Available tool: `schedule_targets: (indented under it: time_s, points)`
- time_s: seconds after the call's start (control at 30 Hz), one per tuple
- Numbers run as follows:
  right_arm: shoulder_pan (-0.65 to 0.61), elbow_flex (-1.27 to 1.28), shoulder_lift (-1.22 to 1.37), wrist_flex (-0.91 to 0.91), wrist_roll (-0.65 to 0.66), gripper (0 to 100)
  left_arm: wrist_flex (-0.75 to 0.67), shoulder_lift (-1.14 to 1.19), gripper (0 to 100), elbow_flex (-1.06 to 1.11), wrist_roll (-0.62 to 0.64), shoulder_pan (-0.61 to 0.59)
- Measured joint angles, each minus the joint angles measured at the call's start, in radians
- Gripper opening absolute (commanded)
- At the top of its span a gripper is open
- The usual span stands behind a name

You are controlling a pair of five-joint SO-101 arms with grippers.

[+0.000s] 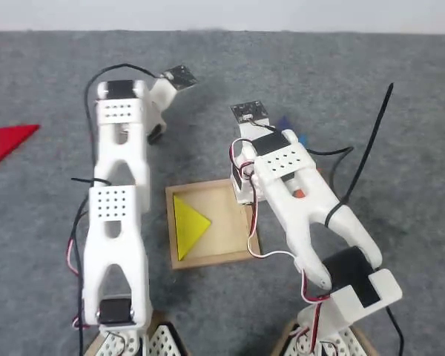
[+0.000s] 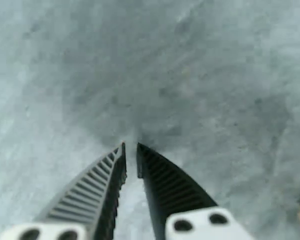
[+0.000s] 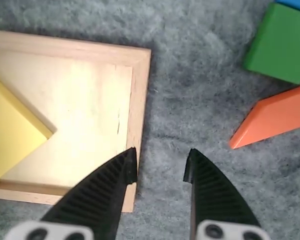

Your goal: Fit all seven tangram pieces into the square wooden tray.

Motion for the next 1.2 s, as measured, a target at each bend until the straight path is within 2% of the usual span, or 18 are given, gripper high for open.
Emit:
schedule_targets:
  time_s: [0.13,0.33,0.43,0.57,0.67,0.83,0.97,1.1,1.2]
  points:
    - [0.000,0.000,0.000,0.000,0.000,16.5,0.000,-0.077,2,0.000,0.130,-0.064]
    - [0.000,0.000,0.000,0.000,0.002,16.5,-0.011,-0.227,3,0.000,0.445,-0.258]
    - [0.000,0.000,0.000,0.000,0.002,16.5,-0.129,-0.245,3,0.000,0.615,-0.408]
    - [0.000,0.000,0.000,0.000,0.005,16.5,-0.371,-0.216,2,0.000,0.810,-0.563]
    - [0.000,0.000,0.000,0.000,0.005,16.5,-0.585,-0.123,2,0.000,0.876,-0.571]
    - [0.000,0.000,0.000,0.000,0.005,12.1,-0.967,0.087,2,0.002,0.898,-0.539]
    - [0.000,0.000,0.000,0.000,0.029,11.9,-1.171,0.224,1,0.002,0.924,-0.519]
    - [0.000,0.000,0.000,0.000,0.037,11.9,-1.200,0.284,1,0.003,1.022,-0.529]
    - [0.000,0.000,0.000,0.000,0.043,11.9,-1.115,0.284,1,0.002,1.028,-0.528]
